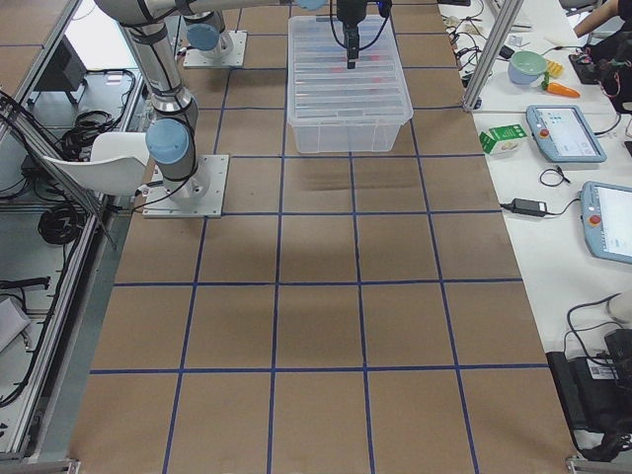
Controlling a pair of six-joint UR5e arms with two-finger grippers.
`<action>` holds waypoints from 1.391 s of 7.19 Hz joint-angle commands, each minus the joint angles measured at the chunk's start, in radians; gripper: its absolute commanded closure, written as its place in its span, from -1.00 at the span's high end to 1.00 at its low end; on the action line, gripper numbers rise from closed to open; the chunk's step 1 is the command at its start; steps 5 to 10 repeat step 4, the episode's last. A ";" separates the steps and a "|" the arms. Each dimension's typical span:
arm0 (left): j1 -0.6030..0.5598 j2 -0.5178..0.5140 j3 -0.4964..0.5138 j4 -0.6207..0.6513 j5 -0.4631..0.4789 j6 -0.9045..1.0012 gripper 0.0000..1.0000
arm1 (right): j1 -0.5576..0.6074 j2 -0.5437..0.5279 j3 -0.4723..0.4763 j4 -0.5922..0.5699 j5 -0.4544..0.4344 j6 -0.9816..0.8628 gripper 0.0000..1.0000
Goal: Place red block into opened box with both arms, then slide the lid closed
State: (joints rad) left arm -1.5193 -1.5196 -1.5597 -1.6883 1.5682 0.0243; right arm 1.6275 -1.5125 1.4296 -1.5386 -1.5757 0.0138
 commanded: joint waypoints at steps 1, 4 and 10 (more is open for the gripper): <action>-0.001 0.004 -0.008 -0.001 0.004 0.000 1.00 | 0.000 0.000 0.000 0.000 0.000 -0.002 1.00; 0.001 0.004 -0.008 -0.001 0.000 0.000 1.00 | -0.002 0.000 -0.001 0.000 0.002 0.000 1.00; 0.001 0.004 -0.008 -0.001 0.000 0.000 1.00 | -0.002 0.000 -0.001 0.000 0.002 0.000 1.00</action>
